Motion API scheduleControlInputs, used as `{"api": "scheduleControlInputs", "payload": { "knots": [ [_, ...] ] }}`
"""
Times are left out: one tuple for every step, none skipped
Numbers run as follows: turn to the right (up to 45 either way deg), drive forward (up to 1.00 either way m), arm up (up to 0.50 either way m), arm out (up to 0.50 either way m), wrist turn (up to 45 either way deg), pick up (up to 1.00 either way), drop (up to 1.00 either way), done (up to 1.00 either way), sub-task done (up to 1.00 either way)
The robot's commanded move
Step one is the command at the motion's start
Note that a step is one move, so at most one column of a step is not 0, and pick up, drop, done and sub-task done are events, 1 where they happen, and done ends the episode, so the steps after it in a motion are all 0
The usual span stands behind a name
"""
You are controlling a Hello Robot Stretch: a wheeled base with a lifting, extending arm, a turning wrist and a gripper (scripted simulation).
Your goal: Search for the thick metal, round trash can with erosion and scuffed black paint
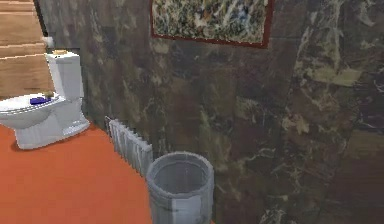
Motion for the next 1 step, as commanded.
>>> {"api": "scheduleControlInputs", "payload": {
  "knots": [
    [0.0, 0.00, 0.00, 0.00, 0.0, 0.00, 0.00, 1.00, 0.00]
  ]
}}
